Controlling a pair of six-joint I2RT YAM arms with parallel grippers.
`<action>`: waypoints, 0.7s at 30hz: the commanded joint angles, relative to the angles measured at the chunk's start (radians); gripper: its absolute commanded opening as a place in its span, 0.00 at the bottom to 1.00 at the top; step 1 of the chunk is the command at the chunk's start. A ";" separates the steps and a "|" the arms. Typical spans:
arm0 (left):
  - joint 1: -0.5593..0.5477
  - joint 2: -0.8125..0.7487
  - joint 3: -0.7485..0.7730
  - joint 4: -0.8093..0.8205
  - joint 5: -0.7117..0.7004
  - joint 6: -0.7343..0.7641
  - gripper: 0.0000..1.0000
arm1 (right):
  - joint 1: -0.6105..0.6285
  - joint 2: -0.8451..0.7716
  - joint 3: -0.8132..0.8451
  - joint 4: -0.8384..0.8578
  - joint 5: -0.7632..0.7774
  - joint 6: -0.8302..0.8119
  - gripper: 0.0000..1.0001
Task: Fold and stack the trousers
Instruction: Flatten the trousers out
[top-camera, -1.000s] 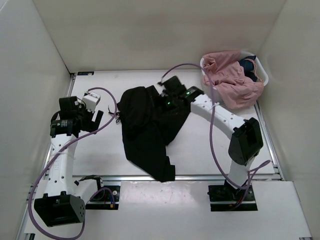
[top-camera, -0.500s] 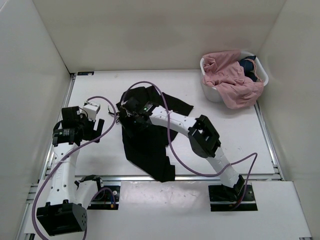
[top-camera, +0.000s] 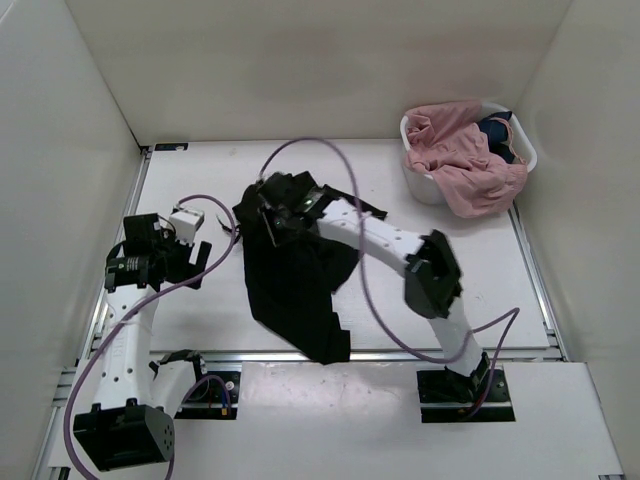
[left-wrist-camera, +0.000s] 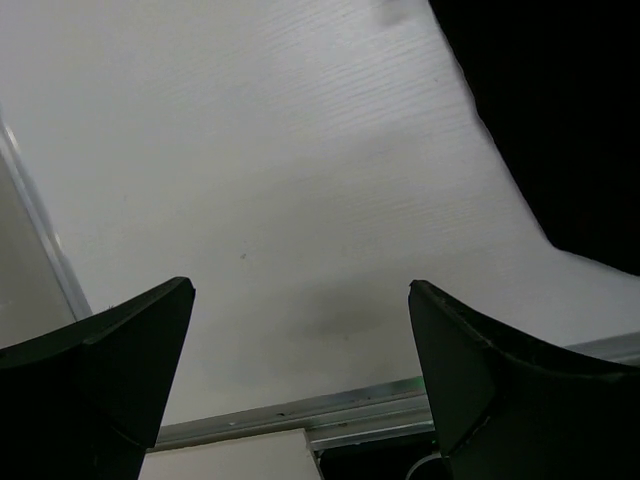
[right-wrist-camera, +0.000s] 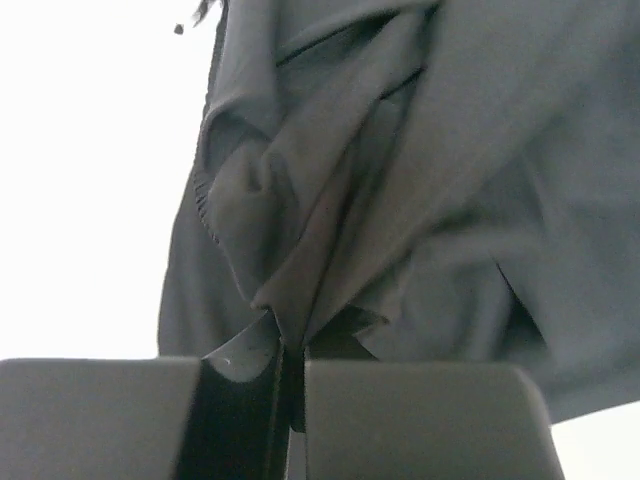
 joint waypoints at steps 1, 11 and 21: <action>0.006 0.045 0.022 -0.087 0.116 0.092 1.00 | -0.048 -0.347 -0.044 0.075 0.012 0.075 0.00; -0.113 0.229 0.256 -0.148 0.329 0.198 1.00 | -0.496 -0.881 -0.401 0.016 0.015 0.445 0.00; -0.538 0.461 0.122 0.055 0.095 -0.024 1.00 | -0.696 -0.948 -0.630 -0.120 -0.002 0.517 0.00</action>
